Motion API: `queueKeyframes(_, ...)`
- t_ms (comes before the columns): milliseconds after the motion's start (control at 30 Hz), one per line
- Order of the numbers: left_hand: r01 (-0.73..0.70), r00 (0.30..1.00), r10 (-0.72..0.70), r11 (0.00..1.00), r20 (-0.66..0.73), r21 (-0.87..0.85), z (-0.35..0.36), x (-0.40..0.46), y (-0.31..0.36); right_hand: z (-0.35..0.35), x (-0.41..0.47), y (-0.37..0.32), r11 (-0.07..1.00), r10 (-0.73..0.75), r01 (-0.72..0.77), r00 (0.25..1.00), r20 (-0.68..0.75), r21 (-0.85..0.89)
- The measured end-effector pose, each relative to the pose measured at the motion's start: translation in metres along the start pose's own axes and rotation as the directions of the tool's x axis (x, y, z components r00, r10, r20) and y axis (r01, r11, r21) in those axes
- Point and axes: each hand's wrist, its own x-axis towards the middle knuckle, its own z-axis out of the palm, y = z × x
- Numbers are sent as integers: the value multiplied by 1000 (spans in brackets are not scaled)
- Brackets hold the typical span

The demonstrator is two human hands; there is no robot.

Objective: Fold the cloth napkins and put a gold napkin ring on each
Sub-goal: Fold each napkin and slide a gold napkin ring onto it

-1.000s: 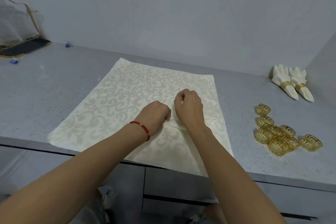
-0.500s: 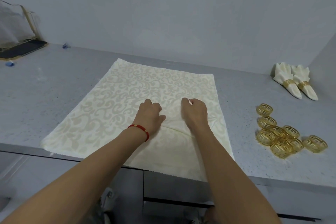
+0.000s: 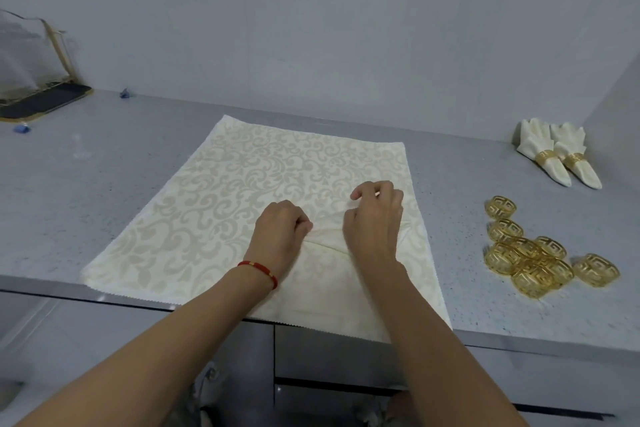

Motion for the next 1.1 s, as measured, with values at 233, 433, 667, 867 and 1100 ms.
queueKeyframes(233, -136, 991, 135, 989, 22, 60, 3, 2, -7, -36, 0, 36, 815, -568, 572, 759, 319, 91)
queueKeyframes(433, -336, 936, 306, 925, 177, 179, -5, 10, -13, -47, 27, 41, 919, -386, 354, 733, 560, 171)
queueKeyframes(667, -11, 942, -3, 999, 335, 38, -14, 34, 4, -45, 83, 14, 981, -87, 192, 470, 879, -6)
queueKeyframes(867, 84, 918, -78, 996, 389, 3, -12, 44, 6, -36, 99, 11, 961, -52, 274, 339, 939, -45)
queueKeyframes(1100, 60, 849, -121, 989, 515, 133, -12, 54, 16, -36, 110, 3, 896, -86, 441, 272, 959, -45)
